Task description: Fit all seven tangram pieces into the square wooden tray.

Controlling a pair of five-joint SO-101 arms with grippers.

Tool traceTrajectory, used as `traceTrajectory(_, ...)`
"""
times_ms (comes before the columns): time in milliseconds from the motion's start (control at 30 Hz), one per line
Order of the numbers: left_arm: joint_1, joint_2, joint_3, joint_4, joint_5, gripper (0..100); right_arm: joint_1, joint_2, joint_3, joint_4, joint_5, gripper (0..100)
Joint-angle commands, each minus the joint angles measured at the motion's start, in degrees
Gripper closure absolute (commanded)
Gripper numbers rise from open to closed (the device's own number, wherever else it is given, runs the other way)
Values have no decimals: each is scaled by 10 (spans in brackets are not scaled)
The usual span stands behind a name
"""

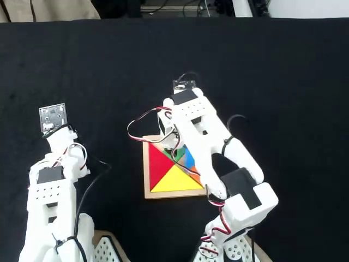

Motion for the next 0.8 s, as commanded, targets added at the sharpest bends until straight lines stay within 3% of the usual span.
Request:
traceTrajectory(0,6,-12,-1,-10,3,967,10,-15,-18,16,44,791)
traceTrajectory(167,5,-12,-1,-10,3,967,28,-53,-91,101,164,793)
traceTrajectory(233,5,-12,-1,-10,3,967,62,-72,-112,134,259,840)
traceTrajectory(333,5,-13,-1,-9,3,967,98,-82,-94,143,440,995)
traceTrajectory(400,5,-13,-1,-8,3,967,125,-82,-43,142,520,967)
traceTrajectory(567,5,-13,-1,-8,3,967,162,-81,62,55,580,988)
traceTrajectory(767,5,-13,-1,-7,3,967,130,-81,93,33,614,988)
